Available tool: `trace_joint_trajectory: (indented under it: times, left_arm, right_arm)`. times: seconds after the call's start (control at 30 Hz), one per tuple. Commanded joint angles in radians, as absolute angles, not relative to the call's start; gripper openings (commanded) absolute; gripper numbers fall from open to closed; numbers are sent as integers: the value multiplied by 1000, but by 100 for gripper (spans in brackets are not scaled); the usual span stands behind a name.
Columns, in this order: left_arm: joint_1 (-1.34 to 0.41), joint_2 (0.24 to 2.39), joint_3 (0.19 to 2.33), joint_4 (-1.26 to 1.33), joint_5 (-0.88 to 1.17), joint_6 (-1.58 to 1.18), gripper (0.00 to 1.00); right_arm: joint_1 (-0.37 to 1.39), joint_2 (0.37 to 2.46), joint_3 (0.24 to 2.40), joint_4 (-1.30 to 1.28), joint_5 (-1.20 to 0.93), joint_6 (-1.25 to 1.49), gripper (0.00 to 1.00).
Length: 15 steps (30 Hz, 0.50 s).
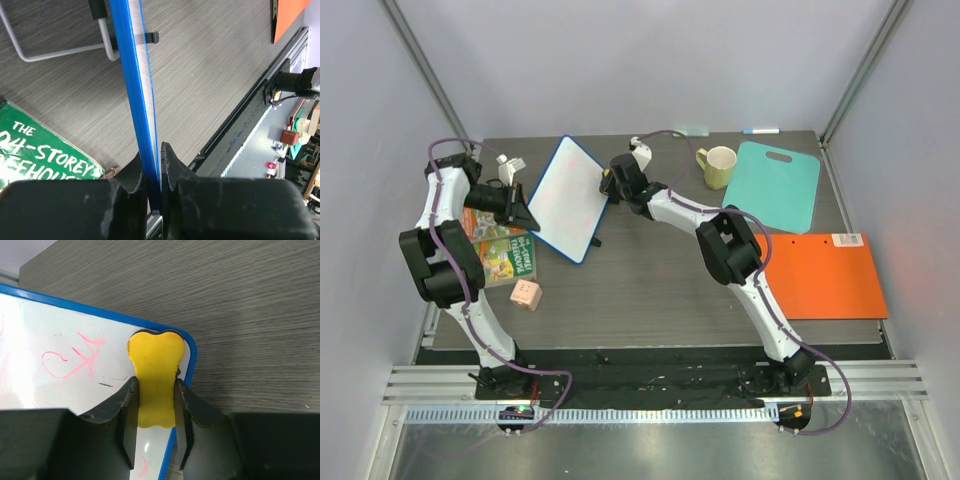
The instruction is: Erase the whiteboard
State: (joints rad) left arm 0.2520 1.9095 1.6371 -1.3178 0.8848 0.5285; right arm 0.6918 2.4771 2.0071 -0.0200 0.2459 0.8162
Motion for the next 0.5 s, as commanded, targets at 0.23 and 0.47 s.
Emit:
trace_joint_trajectory:
  times: [0.23, 0.47]
  left_arm:
    - [175, 1890, 1597, -1465, 845, 770, 0]
    - [175, 1890, 1605, -1470, 847, 773, 0]
  right_arm:
    - [871, 2453, 2132, 84, 14, 739, 1]
    - [891, 2523, 2296, 75, -89, 790, 1]
